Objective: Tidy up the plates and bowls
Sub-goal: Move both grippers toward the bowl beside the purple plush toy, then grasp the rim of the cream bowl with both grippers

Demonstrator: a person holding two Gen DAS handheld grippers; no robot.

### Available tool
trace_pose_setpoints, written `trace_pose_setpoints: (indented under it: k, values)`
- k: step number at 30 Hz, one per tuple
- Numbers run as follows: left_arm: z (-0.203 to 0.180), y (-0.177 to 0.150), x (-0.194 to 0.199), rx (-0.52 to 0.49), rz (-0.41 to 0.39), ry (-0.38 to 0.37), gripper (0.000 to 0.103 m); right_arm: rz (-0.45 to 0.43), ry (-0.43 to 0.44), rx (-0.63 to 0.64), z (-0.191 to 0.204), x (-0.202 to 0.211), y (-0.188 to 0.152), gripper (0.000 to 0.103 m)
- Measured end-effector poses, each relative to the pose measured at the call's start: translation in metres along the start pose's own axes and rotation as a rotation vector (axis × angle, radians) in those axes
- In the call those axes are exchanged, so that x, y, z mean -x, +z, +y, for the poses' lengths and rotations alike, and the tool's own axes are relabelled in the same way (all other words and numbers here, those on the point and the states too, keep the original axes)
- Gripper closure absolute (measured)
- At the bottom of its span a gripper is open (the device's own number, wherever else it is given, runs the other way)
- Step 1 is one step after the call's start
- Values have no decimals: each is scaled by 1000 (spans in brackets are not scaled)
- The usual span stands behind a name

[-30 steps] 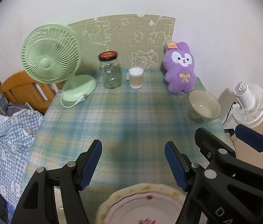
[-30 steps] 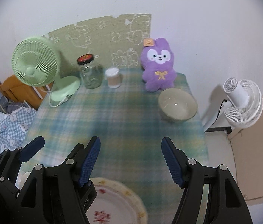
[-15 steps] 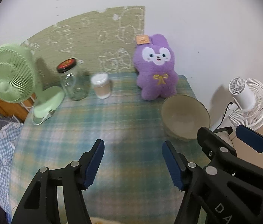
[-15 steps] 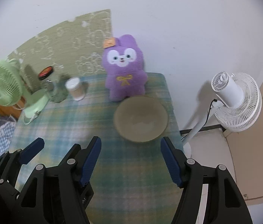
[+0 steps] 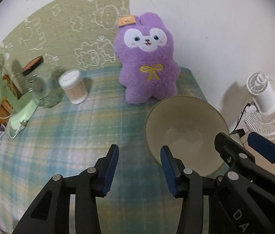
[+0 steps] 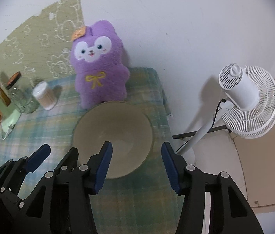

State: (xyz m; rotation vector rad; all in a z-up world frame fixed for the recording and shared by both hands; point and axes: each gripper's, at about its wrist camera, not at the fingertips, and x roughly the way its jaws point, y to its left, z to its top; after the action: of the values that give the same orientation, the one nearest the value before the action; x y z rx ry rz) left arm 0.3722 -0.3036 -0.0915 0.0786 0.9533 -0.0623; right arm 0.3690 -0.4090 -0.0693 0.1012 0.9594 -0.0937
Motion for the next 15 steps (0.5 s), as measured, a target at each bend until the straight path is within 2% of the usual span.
trace_pose_setpoints:
  k: [5, 9, 11, 15]
  values:
    - [-10, 4, -23, -15, 6, 0, 63, 14, -8, -24, -12, -25, 6, 48]
    - [-19, 10, -38, -33, 20, -9, 71, 28, -9, -46, -20, -40, 9, 52]
    - [-21, 12, -42, -33, 15, 14, 73, 28, -11, -48, -23, -46, 10, 62]
    - [-20, 13, -48, -34, 8, 39, 82, 29, 0, -49, -23, -54, 12, 64]
